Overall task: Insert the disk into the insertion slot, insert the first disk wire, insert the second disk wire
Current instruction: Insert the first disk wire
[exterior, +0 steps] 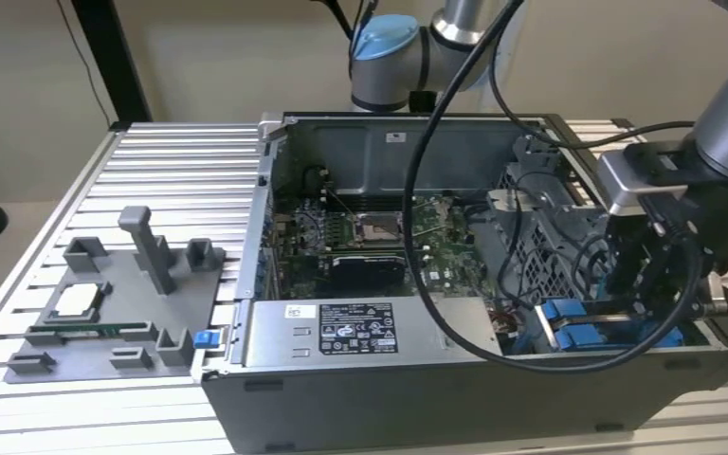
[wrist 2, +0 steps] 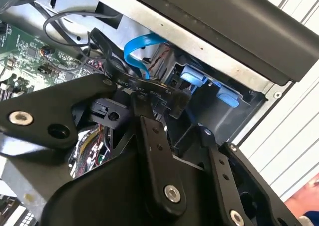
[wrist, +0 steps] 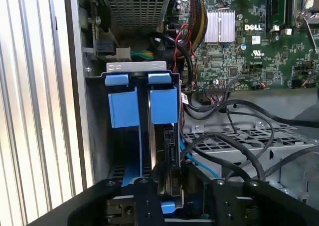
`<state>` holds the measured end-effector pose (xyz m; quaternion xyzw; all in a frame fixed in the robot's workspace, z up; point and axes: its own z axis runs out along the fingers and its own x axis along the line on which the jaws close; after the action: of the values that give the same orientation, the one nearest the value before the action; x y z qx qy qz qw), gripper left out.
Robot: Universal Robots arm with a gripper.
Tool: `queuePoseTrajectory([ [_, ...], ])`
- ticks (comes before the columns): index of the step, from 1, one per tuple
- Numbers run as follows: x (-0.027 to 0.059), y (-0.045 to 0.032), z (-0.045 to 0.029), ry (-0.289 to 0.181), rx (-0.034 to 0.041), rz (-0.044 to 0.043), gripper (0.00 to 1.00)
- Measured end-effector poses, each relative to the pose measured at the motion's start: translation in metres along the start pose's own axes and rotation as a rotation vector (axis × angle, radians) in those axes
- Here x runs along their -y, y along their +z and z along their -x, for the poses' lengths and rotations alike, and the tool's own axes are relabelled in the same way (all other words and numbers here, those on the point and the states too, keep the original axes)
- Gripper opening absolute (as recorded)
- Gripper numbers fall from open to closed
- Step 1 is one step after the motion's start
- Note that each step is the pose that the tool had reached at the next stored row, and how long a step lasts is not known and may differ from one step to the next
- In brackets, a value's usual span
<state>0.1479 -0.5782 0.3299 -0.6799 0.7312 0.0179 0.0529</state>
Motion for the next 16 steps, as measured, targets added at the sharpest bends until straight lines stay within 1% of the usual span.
queuePoseTrajectory([
  [2, 0.0004, -0.0063, 0.0007, 0.000, 0.0013, 0.0001, 1.00],
  [7, 0.0014, -0.0284, 0.0030, 0.000, 0.0014, 0.0001, 1.00],
  [9, 0.0016, -0.0343, 0.0035, 0.000, 0.0016, 0.0001, 1.00],
  [13, 0.0020, -0.0429, 0.0044, 0.000, 0.0016, 0.0001, 1.00],
  [16, 0.0020, -0.0446, 0.0046, 0.000, 0.0018, 0.0001, 1.00],
])
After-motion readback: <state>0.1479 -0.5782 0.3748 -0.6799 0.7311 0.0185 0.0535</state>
